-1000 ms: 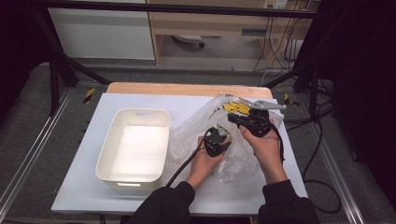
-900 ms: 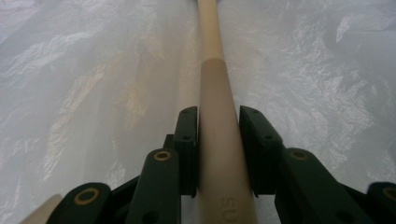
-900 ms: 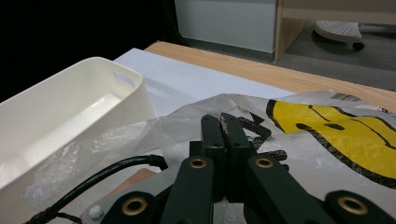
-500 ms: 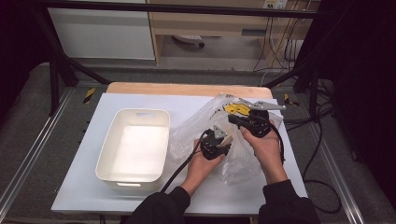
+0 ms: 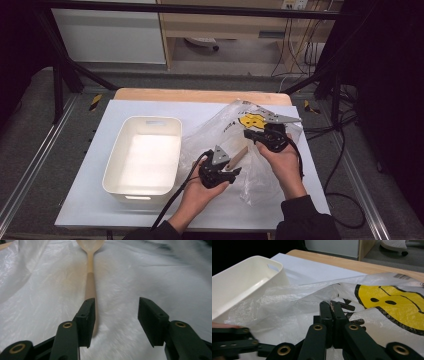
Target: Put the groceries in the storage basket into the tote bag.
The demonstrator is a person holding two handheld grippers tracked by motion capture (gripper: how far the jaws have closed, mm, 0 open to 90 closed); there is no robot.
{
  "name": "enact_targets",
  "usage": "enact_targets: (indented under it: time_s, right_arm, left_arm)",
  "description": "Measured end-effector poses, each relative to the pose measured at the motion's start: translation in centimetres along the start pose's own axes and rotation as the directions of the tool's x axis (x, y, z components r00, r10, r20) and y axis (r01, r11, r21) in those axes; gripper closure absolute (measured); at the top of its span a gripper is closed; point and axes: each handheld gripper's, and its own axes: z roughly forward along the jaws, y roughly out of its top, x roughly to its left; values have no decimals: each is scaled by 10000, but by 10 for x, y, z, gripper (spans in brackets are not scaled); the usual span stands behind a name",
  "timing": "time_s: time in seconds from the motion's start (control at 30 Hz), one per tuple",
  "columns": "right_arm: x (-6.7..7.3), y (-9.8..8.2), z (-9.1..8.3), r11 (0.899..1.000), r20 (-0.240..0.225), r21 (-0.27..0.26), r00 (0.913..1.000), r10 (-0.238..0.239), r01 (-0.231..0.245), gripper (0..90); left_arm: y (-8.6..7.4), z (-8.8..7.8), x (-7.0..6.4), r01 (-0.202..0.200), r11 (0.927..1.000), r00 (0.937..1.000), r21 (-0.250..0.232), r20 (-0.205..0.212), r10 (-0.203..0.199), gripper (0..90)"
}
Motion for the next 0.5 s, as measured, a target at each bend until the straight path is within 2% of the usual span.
enact_targets:
  time_s: [0.13,0.27,0.33,0.4,0.5]
  right_arm:
    - [4,-9,4,9996,46,294,10000,6,-7,900]
    - [6,-21,6,9979,87,650,10000,37,-43,900]
    - [5,-29,6,9970,108,778,9999,39,-48,900]
    - [5,-37,6,9955,116,926,9998,167,-177,900]
    - [5,-48,8,9921,164,1232,9996,234,-253,900]
  left_arm:
    - [1,-22,-1,171,9998,9995,-59,271,-169,444]
    - [7,-42,2,473,9970,9983,-606,373,-451,425]
    - [11,-49,4,329,9958,9993,-852,188,-314,391]
    - [12,-56,7,220,9965,9997,-803,-129,-231,355]
    - [11,-63,14,465,9957,9980,-798,-387,-497,305]
